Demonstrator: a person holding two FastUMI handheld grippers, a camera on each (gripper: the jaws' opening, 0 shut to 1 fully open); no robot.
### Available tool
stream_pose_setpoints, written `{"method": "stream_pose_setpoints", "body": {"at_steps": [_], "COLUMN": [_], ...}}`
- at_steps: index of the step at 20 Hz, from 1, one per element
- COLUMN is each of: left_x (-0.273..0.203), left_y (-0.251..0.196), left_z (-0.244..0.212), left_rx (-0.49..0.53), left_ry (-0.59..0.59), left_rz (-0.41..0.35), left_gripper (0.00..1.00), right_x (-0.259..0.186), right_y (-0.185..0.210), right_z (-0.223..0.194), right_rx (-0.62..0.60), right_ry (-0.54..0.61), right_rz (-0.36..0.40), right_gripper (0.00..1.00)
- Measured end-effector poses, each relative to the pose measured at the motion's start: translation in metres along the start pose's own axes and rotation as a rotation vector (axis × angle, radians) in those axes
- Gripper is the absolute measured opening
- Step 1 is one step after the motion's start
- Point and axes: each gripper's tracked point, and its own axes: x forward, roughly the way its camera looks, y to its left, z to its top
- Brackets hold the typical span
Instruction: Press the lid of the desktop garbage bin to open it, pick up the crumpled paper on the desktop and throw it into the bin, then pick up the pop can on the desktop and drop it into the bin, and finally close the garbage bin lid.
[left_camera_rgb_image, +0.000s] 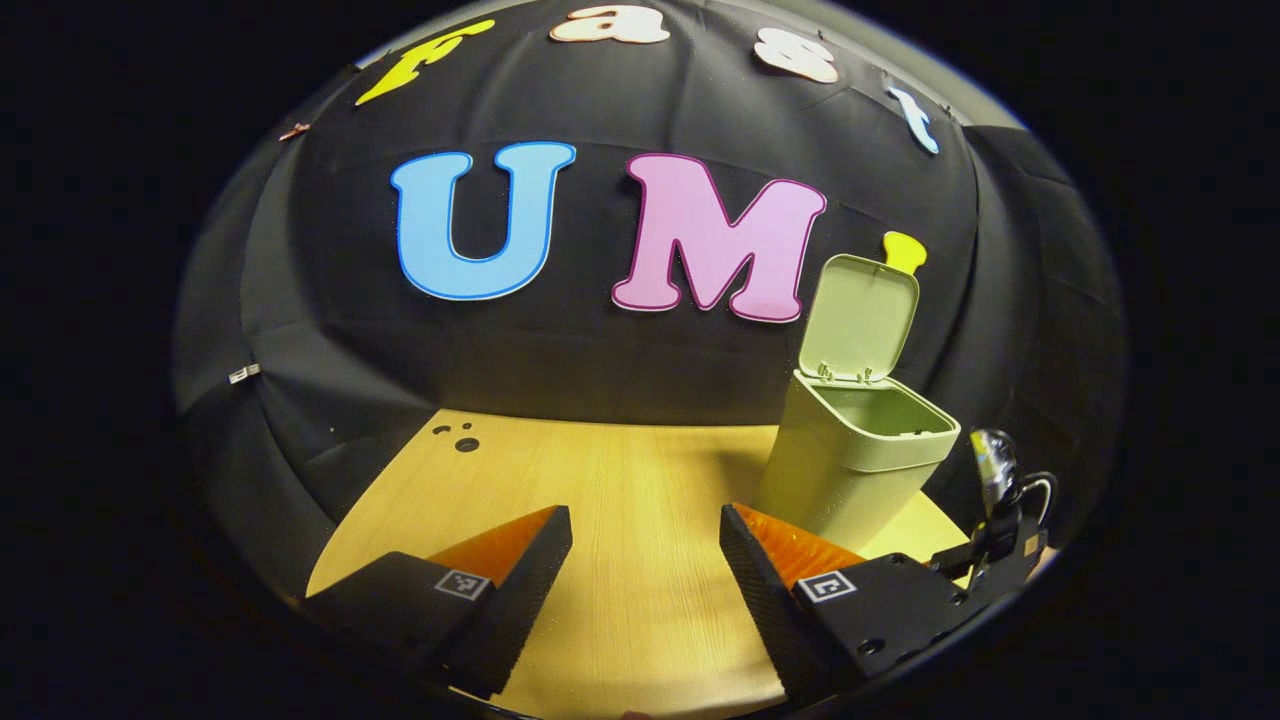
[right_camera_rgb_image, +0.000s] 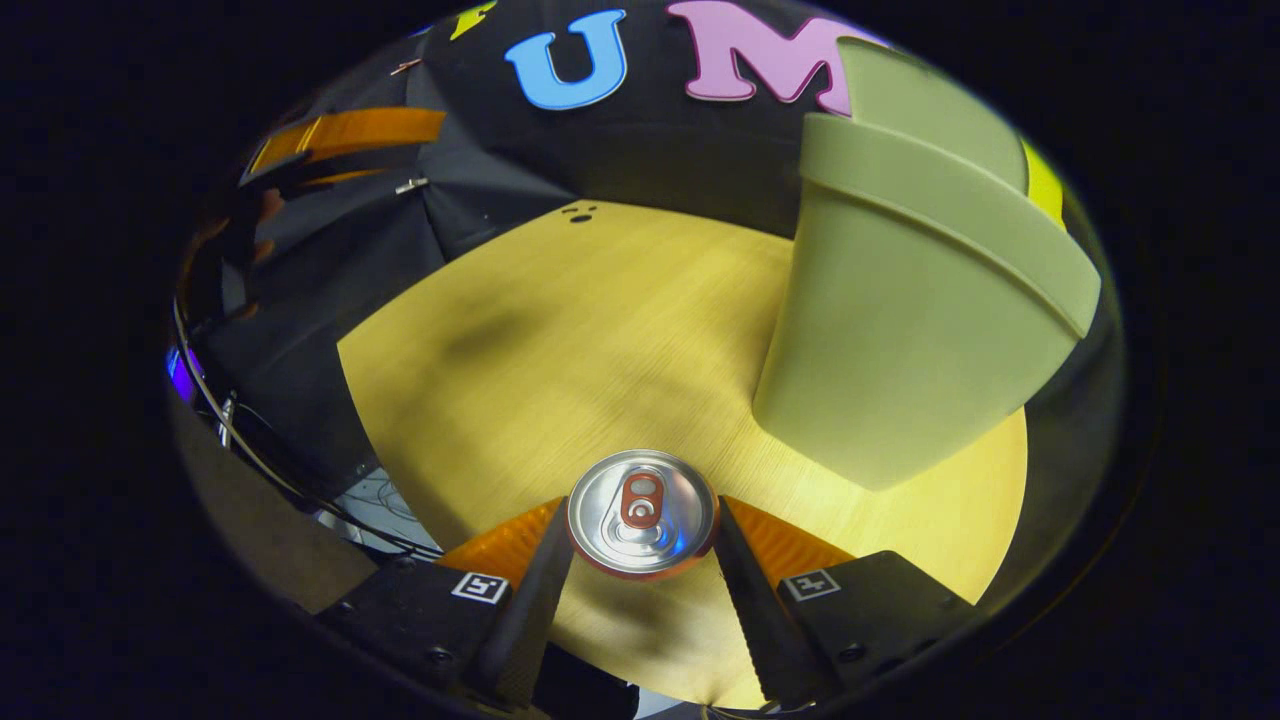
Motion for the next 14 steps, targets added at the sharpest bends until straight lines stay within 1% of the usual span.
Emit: {"method": "stream_pose_setpoints", "body": {"at_steps": [1,4,10,14], "left_x": [0.002,0.008,0.015,0.018], "left_y": [-0.002,-0.009,-0.020,-0.023], "left_z": [0.001,0.001,0.003,0.003], "left_rx": [0.001,0.000,0.007,0.013], "left_ry": [0.001,0.003,0.004,0.006], "left_rz": [-0.006,-0.027,-0.061,-0.072], "left_gripper": [0.98,0.95,0.96,0.96], "right_x": [-0.008,-0.027,-0.064,-0.085], "right_y": [0.000,-0.009,-0.023,-0.027], "right_z": [0.009,0.042,0.102,0.139], "right_rx": [0.008,0.021,0.046,0.060], "right_ry": [-0.021,-0.090,-0.225,-0.314], "right_rz": [-0.001,-0.016,-0.044,-0.046], "right_gripper": [0.84,0.83,0.83,0.83]}}
